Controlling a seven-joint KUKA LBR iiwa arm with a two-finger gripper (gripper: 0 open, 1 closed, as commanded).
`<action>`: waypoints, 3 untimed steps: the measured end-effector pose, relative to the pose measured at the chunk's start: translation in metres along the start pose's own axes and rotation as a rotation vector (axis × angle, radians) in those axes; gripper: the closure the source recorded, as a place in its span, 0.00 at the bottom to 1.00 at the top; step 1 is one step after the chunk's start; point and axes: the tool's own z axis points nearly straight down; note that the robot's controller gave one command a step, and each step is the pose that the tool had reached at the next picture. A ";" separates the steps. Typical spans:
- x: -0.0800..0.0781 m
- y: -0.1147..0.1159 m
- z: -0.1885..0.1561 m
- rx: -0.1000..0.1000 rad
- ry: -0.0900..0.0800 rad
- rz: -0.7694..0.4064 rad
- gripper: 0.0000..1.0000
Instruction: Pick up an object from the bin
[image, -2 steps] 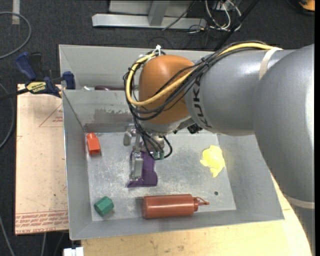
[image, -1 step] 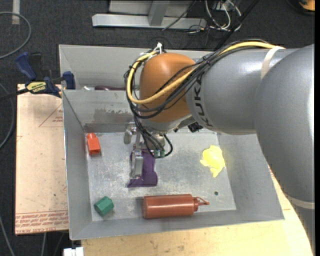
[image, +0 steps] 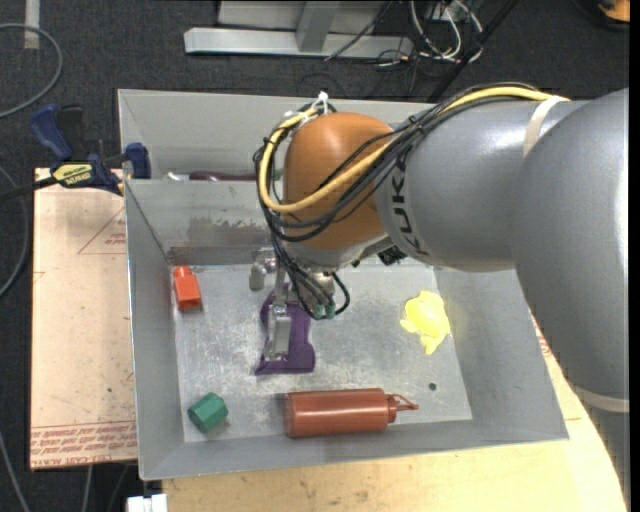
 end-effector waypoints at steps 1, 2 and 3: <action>-0.006 -0.047 0.050 -0.001 -0.003 -0.066 0.00; -0.013 -0.096 0.083 -0.002 -0.007 -0.259 1.00; -0.013 -0.096 0.083 -0.003 -0.007 -0.259 1.00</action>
Offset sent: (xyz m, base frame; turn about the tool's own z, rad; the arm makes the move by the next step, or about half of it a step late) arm 0.0149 -0.0970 -0.0862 -0.2623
